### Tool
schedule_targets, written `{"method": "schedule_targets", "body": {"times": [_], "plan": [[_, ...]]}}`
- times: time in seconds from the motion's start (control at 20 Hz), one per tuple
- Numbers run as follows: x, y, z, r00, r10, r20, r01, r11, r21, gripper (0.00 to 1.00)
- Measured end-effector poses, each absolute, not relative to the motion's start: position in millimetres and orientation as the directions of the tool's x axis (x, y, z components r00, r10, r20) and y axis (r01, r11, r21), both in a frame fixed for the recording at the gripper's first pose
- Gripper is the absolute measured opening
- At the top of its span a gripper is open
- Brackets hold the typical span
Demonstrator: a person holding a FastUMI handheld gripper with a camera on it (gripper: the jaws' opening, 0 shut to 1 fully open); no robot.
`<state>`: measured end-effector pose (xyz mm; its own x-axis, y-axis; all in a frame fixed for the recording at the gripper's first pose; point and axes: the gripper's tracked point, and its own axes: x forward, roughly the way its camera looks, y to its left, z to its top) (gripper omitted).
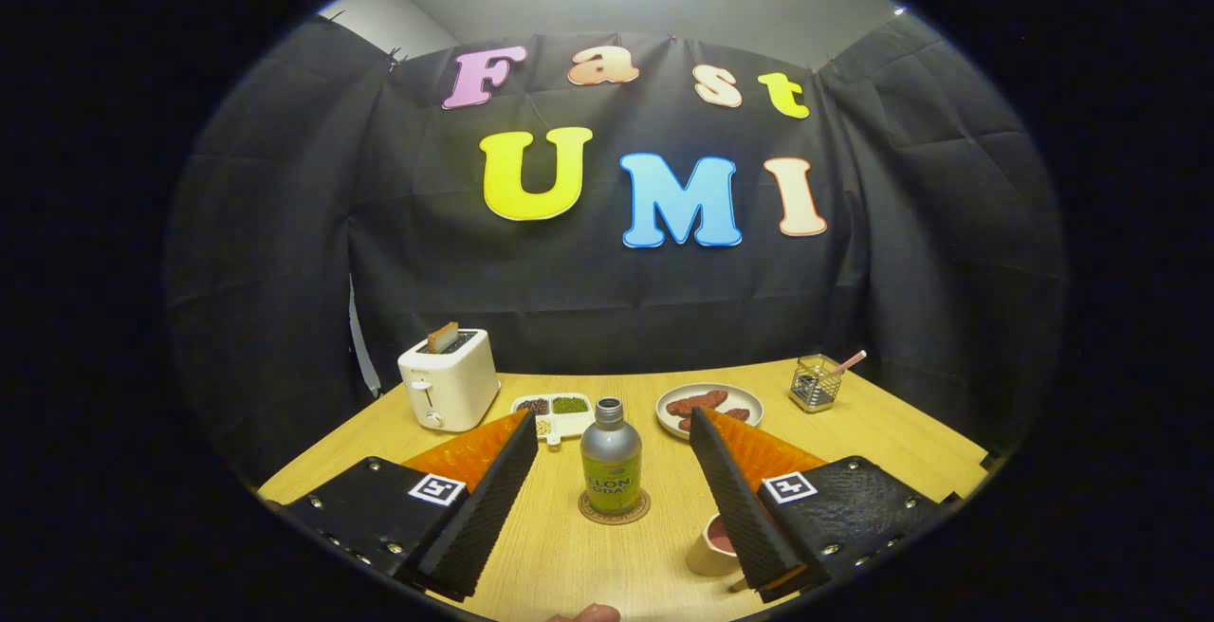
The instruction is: Take the bottle from table, then pour the juice into the cup, finally place the bottle on the coaster
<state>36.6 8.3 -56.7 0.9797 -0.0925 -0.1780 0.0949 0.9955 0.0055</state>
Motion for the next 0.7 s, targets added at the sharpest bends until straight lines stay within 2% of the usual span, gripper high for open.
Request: {"method": "schedule_targets", "body": {"times": [0.35,0.7], "plan": [[14,8,-14,0.993,-0.091,-0.077,0.096,0.993,0.070,0.98],[1,6,-2,0.994,-0.086,-0.061,0.089,0.994,0.062,0.98]]}}
